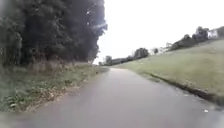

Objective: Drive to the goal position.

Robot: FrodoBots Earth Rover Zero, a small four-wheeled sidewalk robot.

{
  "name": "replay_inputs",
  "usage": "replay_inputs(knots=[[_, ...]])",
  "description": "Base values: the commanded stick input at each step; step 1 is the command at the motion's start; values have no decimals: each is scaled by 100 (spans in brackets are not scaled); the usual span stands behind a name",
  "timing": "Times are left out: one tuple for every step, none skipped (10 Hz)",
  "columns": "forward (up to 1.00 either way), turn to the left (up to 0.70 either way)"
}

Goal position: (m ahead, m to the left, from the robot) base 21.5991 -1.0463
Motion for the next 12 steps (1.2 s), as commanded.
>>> replay_inputs(knots=[[100,0],[100,0],[100,0],[100,0],[100,0],[100,0],[100,0],[100,0],[100,0],[100,0],[100,0],[100,0]])
